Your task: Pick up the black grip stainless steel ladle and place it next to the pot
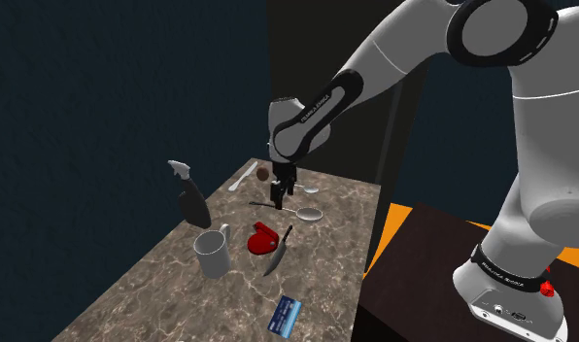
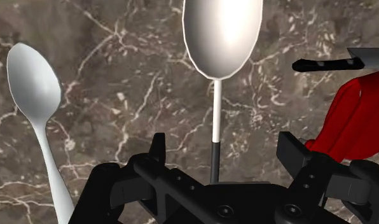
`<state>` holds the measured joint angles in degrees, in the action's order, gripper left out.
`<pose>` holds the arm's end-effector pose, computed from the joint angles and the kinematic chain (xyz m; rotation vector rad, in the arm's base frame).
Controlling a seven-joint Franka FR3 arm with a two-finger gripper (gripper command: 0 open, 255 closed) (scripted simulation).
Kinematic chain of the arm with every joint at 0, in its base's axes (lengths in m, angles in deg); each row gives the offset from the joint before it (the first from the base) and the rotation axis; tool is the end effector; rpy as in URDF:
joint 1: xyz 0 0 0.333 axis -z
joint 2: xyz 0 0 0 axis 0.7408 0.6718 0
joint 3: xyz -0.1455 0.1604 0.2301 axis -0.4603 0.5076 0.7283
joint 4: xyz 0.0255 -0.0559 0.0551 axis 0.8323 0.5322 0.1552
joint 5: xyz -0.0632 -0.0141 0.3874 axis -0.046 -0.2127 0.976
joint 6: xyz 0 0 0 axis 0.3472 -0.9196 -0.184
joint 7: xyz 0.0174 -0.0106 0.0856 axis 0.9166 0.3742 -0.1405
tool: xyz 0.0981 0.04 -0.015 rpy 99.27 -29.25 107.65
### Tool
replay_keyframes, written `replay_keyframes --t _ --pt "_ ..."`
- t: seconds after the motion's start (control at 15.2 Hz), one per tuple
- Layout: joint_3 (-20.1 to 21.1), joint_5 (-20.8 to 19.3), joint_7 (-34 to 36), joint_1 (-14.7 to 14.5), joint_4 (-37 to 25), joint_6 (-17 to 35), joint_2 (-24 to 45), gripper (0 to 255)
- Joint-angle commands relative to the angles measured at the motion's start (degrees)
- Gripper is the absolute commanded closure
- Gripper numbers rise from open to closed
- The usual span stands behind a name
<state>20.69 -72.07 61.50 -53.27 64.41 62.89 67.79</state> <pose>0.5833 0.1342 0.2348 -2.9934 -0.4889 0.0663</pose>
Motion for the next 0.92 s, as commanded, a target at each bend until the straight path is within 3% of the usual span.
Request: replay_keyframes --t 0.0,0.26,0.79,0.86 --pt "-0.02 -0.13 0.08 -0.21 -0.28 1.09 1.36 0" --pt "-0.09 -0.29 0.19 -0.54 -0.19 3.83 3.99 0" --pt "-0.09 -0.29 0.19 -0.54 -0.19 3.82 3.98 0" --pt "-0.09 -0.29 0.19 -0.54 -0.19 3.82 3.98 255"
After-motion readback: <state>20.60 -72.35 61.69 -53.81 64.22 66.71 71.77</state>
